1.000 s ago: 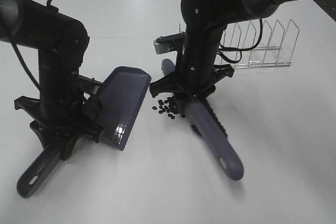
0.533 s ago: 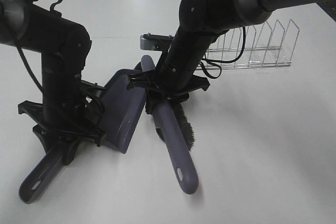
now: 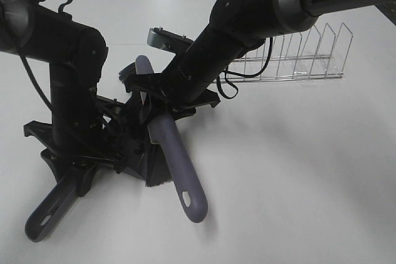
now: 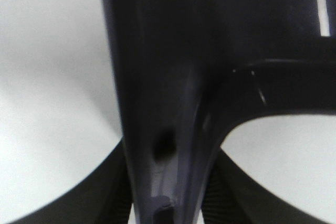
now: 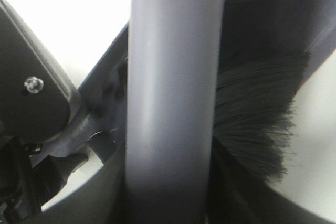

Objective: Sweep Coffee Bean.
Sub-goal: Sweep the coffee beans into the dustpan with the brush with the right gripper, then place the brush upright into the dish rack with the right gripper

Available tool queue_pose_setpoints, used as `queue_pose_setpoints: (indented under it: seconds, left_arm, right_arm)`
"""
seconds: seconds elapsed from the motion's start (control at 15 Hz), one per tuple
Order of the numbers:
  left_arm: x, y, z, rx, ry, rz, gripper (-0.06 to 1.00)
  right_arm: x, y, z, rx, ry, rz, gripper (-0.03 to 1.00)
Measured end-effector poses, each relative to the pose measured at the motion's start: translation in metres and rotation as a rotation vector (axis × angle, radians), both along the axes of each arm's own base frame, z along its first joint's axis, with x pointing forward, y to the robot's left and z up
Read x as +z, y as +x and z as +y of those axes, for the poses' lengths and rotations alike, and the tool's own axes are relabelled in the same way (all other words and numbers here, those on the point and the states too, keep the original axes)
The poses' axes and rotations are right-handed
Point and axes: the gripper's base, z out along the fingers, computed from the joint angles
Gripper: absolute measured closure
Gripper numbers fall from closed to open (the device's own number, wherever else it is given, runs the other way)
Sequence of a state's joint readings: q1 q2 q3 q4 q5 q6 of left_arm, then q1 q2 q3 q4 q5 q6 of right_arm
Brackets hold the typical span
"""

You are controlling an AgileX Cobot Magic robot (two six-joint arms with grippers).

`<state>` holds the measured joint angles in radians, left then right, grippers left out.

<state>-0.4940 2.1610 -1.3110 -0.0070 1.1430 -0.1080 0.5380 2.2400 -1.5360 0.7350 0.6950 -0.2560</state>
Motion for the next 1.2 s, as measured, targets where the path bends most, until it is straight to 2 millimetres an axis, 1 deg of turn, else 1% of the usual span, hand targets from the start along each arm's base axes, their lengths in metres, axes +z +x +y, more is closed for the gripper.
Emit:
queue_pose_setpoints:
  seconds: [0.13, 0.27, 0.4, 0.67, 0.87, 1.0, 1.07, 1.13, 1.2]
  left_arm:
    - [0.000, 0.000, 0.000, -0.006, -0.002, 0.001, 0.62]
    - [0.000, 0.000, 0.000, -0.011, -0.004, 0.002, 0.62]
    - [0.000, 0.000, 0.000, -0.011, -0.006, 0.002, 0.62]
    - [0.000, 0.000, 0.000, -0.024, -0.011, 0.005, 0.62]
    - [0.001, 0.000, 0.000, -0.024, -0.012, 0.003, 0.62]
    - [0.009, 0.002, 0.003, -0.004, -0.030, -0.010, 0.62]
    - [0.018, 0.006, 0.010, 0.034, -0.055, -0.027, 0.62]
    - [0.035, 0.015, 0.030, 0.115, -0.104, -0.053, 0.62]
    - [0.045, 0.018, 0.040, 0.140, -0.123, -0.069, 0.62]
  right_arm:
    - [0.008, 0.004, 0.004, 0.035, 0.015, -0.018, 0.66]
    - [0.023, 0.011, 0.010, 0.075, 0.036, -0.035, 0.66]
    - [0.039, 0.016, 0.013, 0.128, 0.021, -0.070, 0.66]
    - [0.060, 0.019, 0.008, 0.211, -0.098, -0.064, 0.66]
    - [0.080, 0.019, 0.006, 0.270, -0.144, -0.048, 0.66]
    - [0.090, 0.016, 0.000, 0.292, -0.187, -0.053, 0.66]
    - [0.101, 0.014, -0.005, 0.287, -0.233, -0.068, 0.66]
    - [0.129, 0.011, -0.018, 0.241, -0.311, -0.137, 0.66]
    - [0.143, 0.008, -0.023, 0.225, -0.336, -0.168, 0.66]
